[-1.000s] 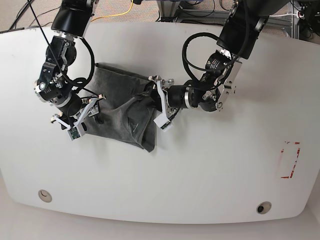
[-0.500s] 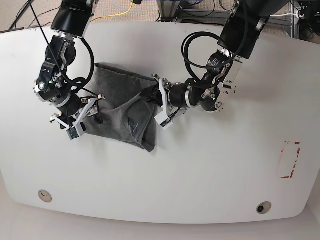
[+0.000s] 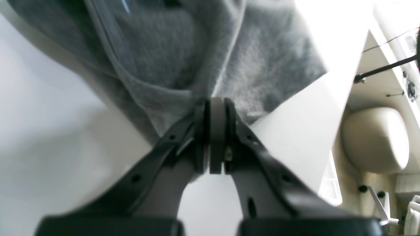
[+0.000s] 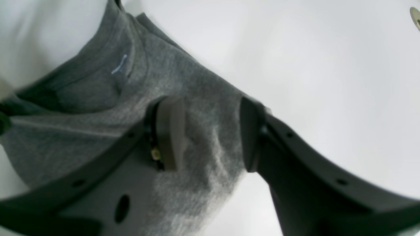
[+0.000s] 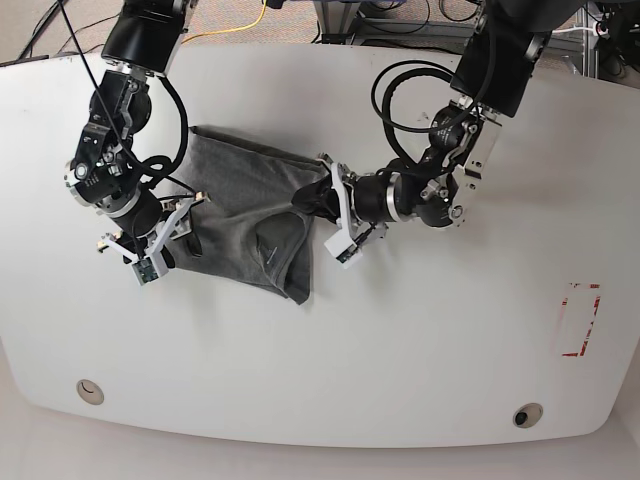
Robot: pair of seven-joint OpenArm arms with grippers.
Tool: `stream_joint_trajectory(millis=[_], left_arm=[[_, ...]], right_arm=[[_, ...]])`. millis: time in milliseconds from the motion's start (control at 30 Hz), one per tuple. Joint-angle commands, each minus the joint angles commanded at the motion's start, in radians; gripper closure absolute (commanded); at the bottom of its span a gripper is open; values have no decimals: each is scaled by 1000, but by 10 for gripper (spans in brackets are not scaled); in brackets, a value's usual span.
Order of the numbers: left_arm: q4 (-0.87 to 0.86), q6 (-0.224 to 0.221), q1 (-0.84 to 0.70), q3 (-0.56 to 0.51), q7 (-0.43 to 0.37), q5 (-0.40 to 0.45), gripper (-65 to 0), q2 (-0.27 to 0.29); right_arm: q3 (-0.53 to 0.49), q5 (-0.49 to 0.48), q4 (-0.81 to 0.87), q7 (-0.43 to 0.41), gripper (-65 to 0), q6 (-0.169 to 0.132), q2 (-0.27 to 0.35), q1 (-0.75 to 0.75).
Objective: Layout the t-shirt on the table in an organized manner, then fold the t-shirt properly
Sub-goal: 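Grasp the shirt edge with the left gripper beside the right gripper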
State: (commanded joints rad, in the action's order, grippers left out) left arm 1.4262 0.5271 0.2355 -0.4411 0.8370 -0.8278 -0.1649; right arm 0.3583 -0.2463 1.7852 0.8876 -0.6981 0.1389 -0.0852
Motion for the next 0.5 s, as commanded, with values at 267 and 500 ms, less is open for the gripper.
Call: stream_joint_trajectory(millis=[267, 500], left_arm=[[-8, -2, -2, 0, -2, -58, 0, -52], [-8, -2, -5, 0, -2, -57, 0, -63]], right_arm=[[-46, 0, -38, -2, -201, 0, -25, 2], [-58, 0, -112, -35, -120, 0, -31, -2]])
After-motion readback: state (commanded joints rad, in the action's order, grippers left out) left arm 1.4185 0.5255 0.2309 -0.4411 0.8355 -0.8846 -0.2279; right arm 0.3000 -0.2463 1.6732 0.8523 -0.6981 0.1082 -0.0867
